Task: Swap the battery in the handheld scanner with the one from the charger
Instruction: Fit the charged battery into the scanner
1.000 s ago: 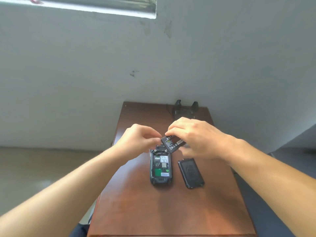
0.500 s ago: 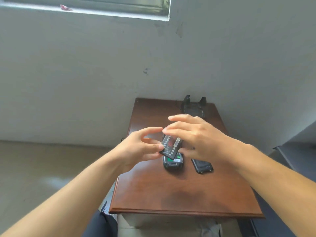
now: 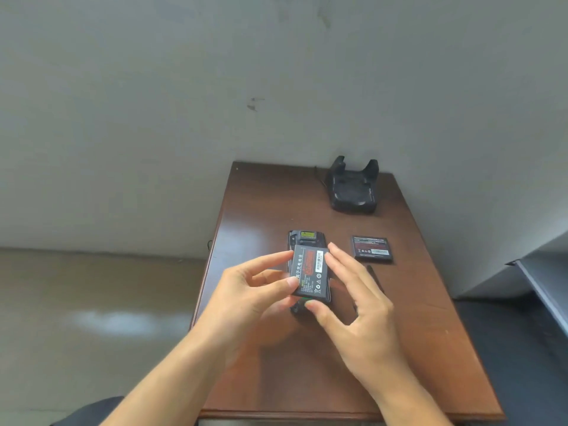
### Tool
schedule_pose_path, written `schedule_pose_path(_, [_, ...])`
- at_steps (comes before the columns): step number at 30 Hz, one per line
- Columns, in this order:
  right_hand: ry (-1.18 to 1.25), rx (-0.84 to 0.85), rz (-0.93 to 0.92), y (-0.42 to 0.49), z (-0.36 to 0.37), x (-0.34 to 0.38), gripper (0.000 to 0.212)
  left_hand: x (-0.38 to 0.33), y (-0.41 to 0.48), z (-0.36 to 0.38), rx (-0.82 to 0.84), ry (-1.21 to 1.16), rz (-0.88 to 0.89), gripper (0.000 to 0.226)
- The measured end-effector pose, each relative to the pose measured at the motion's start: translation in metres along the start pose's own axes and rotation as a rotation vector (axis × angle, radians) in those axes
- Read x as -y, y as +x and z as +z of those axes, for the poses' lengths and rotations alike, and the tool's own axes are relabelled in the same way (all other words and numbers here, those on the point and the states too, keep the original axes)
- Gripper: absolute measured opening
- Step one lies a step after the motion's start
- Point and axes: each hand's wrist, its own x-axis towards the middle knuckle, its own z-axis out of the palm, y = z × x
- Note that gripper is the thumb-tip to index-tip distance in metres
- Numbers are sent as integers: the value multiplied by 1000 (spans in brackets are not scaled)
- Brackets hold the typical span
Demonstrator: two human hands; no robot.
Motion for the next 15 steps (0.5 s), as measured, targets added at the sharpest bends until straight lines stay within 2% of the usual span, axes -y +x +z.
schedule_pose_path(4, [35, -5, 3, 2, -1, -17, 64, 9, 7, -5, 1, 79, -16, 43])
schedule_pose_path(9, [169, 42, 85, 4, -4, -34, 60, 9, 12, -5, 41, 304, 9, 54])
schedule_pose_path(13, [59, 128, 104, 5, -12, -36, 53, 13, 14, -4, 21, 419, -8, 48])
schedule_pose_path(15, [11, 158, 112, 4, -12, -35, 51, 13, 16, -6, 30, 466, 10, 37])
